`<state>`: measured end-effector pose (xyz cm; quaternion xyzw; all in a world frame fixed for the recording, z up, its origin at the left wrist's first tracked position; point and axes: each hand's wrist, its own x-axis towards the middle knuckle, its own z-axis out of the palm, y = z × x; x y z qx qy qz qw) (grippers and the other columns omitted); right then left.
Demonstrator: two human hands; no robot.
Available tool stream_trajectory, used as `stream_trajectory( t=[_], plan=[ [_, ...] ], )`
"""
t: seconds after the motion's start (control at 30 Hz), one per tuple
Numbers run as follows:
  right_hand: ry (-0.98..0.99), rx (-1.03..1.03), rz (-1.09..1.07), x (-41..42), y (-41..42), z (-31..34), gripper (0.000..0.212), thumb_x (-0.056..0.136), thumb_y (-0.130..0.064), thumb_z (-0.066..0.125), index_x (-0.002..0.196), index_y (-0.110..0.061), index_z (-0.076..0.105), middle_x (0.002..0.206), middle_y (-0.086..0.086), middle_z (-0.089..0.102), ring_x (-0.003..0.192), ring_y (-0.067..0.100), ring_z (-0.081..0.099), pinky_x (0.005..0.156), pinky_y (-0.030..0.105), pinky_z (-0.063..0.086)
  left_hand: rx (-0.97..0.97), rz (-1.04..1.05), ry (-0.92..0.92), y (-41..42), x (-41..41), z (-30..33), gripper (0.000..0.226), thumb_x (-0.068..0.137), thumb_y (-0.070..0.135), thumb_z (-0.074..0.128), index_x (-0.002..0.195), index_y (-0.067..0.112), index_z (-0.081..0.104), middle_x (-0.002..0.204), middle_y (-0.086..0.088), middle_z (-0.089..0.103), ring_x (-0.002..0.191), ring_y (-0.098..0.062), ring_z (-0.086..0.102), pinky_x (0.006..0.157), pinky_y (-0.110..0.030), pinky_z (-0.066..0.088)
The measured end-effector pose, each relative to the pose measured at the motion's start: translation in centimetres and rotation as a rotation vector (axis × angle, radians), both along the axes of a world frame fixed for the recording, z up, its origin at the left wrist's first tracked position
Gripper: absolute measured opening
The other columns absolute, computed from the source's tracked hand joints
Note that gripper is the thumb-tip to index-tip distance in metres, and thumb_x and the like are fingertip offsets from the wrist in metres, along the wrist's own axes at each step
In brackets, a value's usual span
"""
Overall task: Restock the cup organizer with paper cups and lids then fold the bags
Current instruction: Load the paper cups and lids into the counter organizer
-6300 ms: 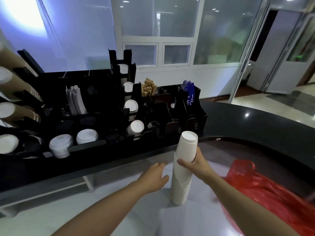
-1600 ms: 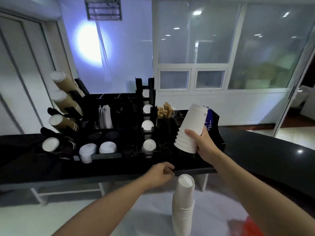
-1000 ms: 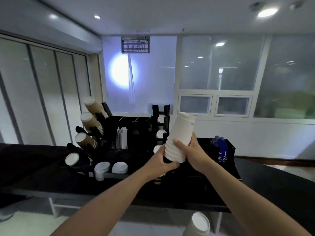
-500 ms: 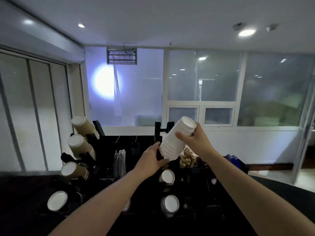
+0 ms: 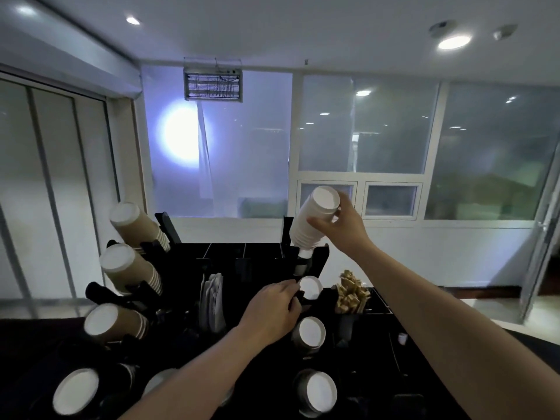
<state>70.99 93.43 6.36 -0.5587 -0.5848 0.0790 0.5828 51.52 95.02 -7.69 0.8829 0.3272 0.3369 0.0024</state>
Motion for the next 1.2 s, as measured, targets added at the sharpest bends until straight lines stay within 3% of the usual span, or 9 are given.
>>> stream_trajectory(
  t=[0.17, 0.27, 0.4, 0.5, 0.67, 0.9, 1.0, 1.1, 1.2],
  plan=[
    [-0.157, -0.134, -0.043, 0.5, 3.2, -2.2, 0.087, 0.079, -0.026, 0.081, 0.147, -0.035, 0.028, 0.128, 0.0, 0.054, 0.114, 0.025, 0.056, 0.09, 0.042, 0.053, -0.009, -0.048, -0.076, 0.8, -0.1, -0.6, 0.043, 0.096, 0.027, 0.045, 0.133, 0.016, 0.063, 0.135, 0.004, 0.063, 0.121, -0.013, 0.059, 0.102, -0.026, 0.048],
    [-0.444, -0.191, -0.103, 1.3, 4.2, -3.7, 0.085, 0.087, -0.027, 0.072, 0.152, -0.044, 0.02, 0.142, 0.004, 0.042, 0.115, 0.029, 0.055, 0.087, 0.041, 0.052, 0.011, -0.05, -0.107, 0.8, 0.1, -0.8, 0.042, 0.095, 0.028, 0.045, 0.129, 0.015, 0.066, 0.13, 0.004, 0.066, 0.115, -0.012, 0.061, 0.1, -0.024, 0.049],
    [-0.694, -0.064, -0.168, 1.7, 5.3, -5.7, 0.046, 0.102, -0.035, 0.053, 0.145, -0.023, 0.048, 0.153, 0.003, 0.037, 0.137, 0.025, 0.039, 0.106, 0.044, 0.045, 0.016, -0.053, -0.122, 0.8, 0.0, -1.1, 0.04, 0.093, 0.027, 0.045, 0.126, 0.016, 0.066, 0.126, 0.006, 0.066, 0.112, -0.011, 0.062, 0.098, -0.022, 0.05],
    [-0.757, 0.075, -0.151, 2.2, 6.4, -7.1, 0.022, 0.101, -0.021, 0.056, 0.111, -0.011, 0.072, 0.145, 0.007, 0.055, 0.127, 0.031, 0.054, 0.098, 0.045, 0.051, 0.025, -0.052, -0.149, 0.8, 0.1, -1.5, 0.04, 0.093, 0.026, 0.046, 0.126, 0.015, 0.067, 0.127, 0.004, 0.067, 0.113, -0.011, 0.063, 0.098, -0.021, 0.051],
    [-0.806, 0.152, -0.202, 2.8, 7.3, -7.6, 0.013, 0.095, -0.011, 0.064, 0.087, -0.008, 0.074, 0.138, 0.01, 0.063, 0.114, 0.033, 0.066, 0.09, 0.043, 0.054, 0.048, -0.034, -0.131, 1.3, 0.4, -1.7, 0.042, 0.094, 0.027, 0.044, 0.127, 0.014, 0.067, 0.129, 0.002, 0.067, 0.116, -0.015, 0.064, 0.1, -0.026, 0.052],
    [-0.809, -0.01, -0.149, 2.9, 6.6, -7.4, 0.027, 0.104, -0.025, 0.05, 0.114, -0.016, 0.074, 0.152, 0.004, 0.049, 0.129, 0.031, 0.056, 0.104, 0.043, 0.044, 0.072, 0.007, -0.087, 1.1, 0.8, -1.4, 0.044, 0.094, 0.028, 0.042, 0.124, 0.012, 0.069, 0.131, -0.005, 0.067, 0.118, -0.02, 0.064, 0.1, -0.035, 0.053],
    [-0.699, -0.006, -0.16, 2.8, 4.5, -7.4, 0.027, 0.102, -0.026, 0.054, 0.121, -0.018, 0.072, 0.143, 0.0, 0.059, 0.126, 0.027, 0.058, 0.105, 0.045, 0.044, 0.194, 0.013, -0.064, 0.6, 0.7, -0.7, 0.038, 0.095, 0.025, 0.046, 0.12, 0.011, 0.071, 0.128, -0.008, 0.067, 0.119, -0.023, 0.061, 0.101, -0.04, 0.051],
    [-0.609, -0.013, -0.155, 3.1, 0.6, -8.5, 0.022, 0.1, -0.025, 0.058, 0.111, -0.015, 0.075, 0.122, -0.001, 0.071, 0.112, 0.022, 0.064, 0.097, 0.042, 0.049, 0.346, -0.02, -0.055, -1.7, 1.1, -0.7, 0.025, 0.097, 0.023, 0.05, 0.1, 0.011, 0.072, 0.103, -0.004, 0.067, 0.096, -0.022, 0.06, 0.084, -0.035, 0.052],
    [-0.515, -0.098, -0.139, 3.8, -3.9, -9.3, 0.018, 0.099, -0.022, 0.061, 0.102, -0.012, 0.076, 0.104, 0.0, 0.074, 0.094, 0.019, 0.067, 0.086, 0.035, 0.052, 0.389, -0.052, -0.01, -4.8, 2.3, -1.0, 0.034, 0.101, 0.028, 0.047, 0.075, 0.015, 0.064, 0.073, 0.001, 0.059, 0.07, -0.018, 0.054, 0.064, -0.032, 0.042]
  ],
)
